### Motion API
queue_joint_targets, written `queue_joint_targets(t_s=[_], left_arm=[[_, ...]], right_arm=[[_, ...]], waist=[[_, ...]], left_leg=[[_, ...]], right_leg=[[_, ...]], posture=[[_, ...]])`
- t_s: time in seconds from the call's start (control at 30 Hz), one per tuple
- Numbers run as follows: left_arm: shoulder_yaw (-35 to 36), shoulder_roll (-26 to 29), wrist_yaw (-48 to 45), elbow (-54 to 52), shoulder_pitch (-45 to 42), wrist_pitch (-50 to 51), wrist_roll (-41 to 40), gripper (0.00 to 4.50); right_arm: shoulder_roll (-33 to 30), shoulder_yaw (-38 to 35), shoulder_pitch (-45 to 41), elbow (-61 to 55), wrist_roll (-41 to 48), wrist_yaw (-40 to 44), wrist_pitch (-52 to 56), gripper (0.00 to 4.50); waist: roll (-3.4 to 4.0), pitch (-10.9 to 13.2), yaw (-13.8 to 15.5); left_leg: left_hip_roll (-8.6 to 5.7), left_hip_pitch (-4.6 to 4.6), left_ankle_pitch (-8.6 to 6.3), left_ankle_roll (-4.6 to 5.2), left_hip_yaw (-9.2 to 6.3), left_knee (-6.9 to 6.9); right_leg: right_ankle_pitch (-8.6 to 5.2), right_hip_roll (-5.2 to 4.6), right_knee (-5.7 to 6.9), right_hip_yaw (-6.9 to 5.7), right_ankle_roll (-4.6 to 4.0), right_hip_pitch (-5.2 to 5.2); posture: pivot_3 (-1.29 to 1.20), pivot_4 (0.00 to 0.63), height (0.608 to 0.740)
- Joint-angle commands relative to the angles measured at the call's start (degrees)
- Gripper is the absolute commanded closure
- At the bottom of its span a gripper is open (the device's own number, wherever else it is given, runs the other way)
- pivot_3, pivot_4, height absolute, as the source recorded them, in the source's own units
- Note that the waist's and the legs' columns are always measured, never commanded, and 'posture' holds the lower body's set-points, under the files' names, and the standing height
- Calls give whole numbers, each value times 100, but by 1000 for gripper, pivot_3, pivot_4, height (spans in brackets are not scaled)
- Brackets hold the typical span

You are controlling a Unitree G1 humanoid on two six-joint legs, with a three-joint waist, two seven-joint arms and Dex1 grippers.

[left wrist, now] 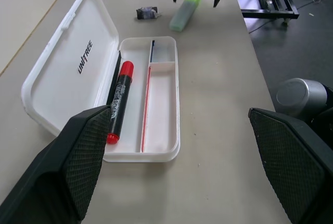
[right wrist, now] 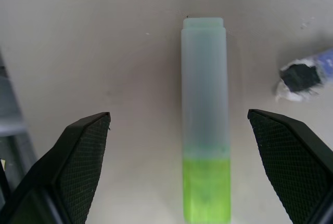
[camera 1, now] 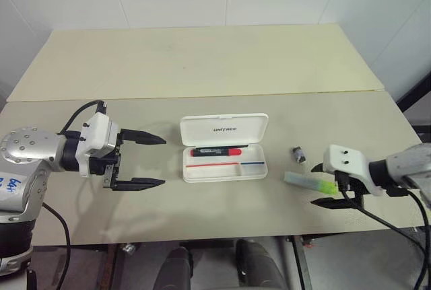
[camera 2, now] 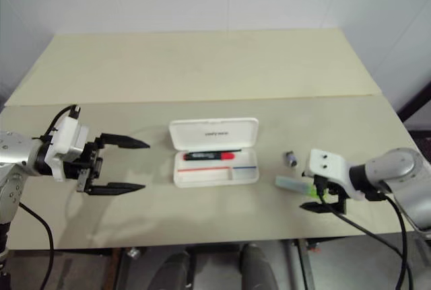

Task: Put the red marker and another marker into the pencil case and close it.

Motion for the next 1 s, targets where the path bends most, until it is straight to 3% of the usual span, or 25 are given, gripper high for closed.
queue_joint_targets(t_s=[0.03, 0.13, 0.4, 0.7, 0.83, 1.0], left_arm=[[80, 137, -9, -100, -124, -64, -155, 28], [86, 168, -19, -119, -117, -78, -161, 0], [185, 236, -41, -104, -9, -156, -161, 0], [190, 303, -114, 65, 233, -439, -51, 0], [267, 381, -152, 187, 447, -591, -9, 0], [453, 448, -86, 341, 740, -835, 97, 0]], right_arm=[[52, 165, -174, 212, -217, -12, -140, 0], [51, 348, -254, 420, -403, 50, -266, 646], [47, 340, -314, 550, -450, 163, -429, 3420], [-22, 124, -812, 244, -258, 315, -453, 3413], [497, 316, -1751, -340, 362, 406, 336, 3413], [1420, 1042, -2639, -534, 284, 225, 687, 3413]], waist=[[0, 0, 2], [0, 0, 3], [0, 0, 2], [0, 1, -23], [0, 1, -57], [-6, 0, -56]], left_leg=[[0, 0, 0, 0, 1, 0], [0, 0, -2, 3, 4, 0], [0, 0, -4, 7, 8, 0], [2, 7, -4, 7, 20, 0], [20, 11, -4, 7, 29, -1], [46, 10, -8, 1, 31, -1]], right_leg=[[0, 0, 0, 2, 1, -1], [0, 0, -1, 5, 1, -2], [3, 2, -1, 10, 6, -2], [4, 3, 0, 20, 7, -3], [8, 13, 1, 21, 0, -6], [13, 36, 0, 16, -12, -11]], posture=[[0, 150, 740], [0, 150, 740], [0, 150, 740], [0, 150, 740], [0, 150, 740], [0, 150, 740]])
